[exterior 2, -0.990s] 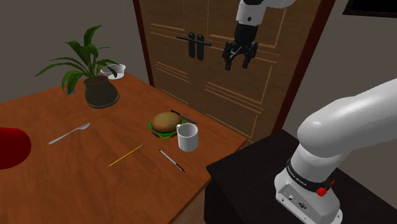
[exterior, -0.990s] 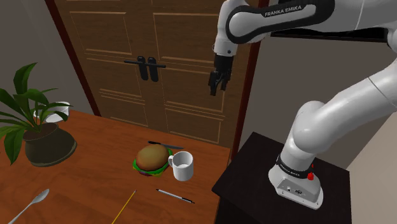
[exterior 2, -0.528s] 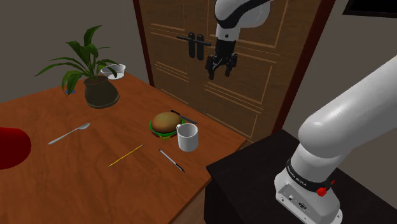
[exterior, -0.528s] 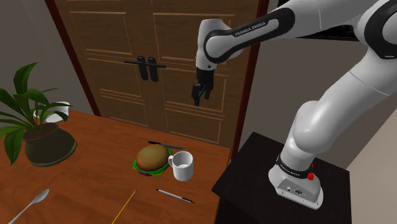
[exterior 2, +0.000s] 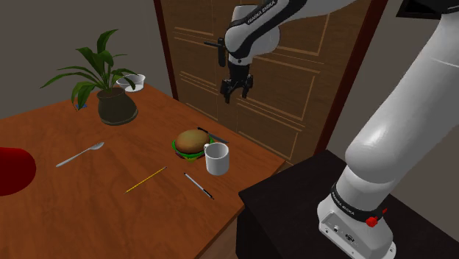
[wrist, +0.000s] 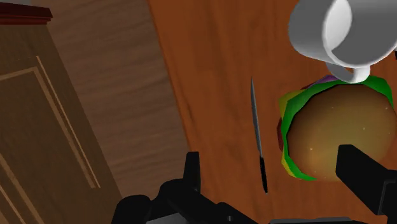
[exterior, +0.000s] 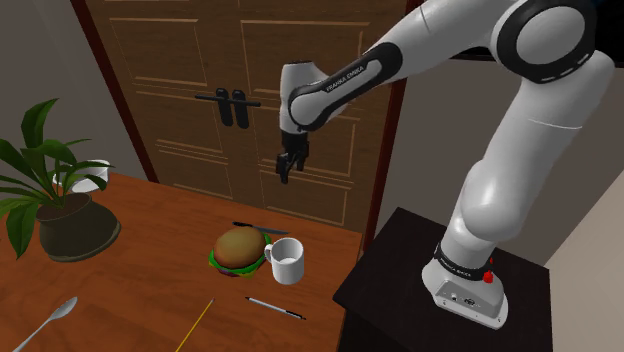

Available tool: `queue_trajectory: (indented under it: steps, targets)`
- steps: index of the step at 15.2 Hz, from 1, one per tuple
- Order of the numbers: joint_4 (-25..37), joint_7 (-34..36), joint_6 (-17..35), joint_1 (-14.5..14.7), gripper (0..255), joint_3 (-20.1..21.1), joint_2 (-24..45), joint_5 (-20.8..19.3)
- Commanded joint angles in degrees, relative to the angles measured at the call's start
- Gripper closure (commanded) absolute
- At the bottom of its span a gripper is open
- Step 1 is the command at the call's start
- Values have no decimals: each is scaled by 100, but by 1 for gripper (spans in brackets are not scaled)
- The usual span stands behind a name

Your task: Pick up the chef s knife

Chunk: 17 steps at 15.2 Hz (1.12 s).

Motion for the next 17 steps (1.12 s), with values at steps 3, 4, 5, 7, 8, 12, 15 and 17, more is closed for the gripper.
queue_trajectory:
  steps: [3,4,5,7,8,12,15,17]
  targets:
    - [500,135,422,80,0,93,878,-266]
    - [645,174,504,105,0,107,1098,-344]
    - [797,214,579,134,0,116,1319,-424]
    - [1124,294,706,202,0,119,1760,-586]
    - [1298,333,757,240,0,116,1981,-667]
    - [2074,464,887,419,0,69,2868,-970]
    - [2744,527,906,570,0,12,3544,-1161]
    - [3241,550,880,671,0,-28,4005,-1268]
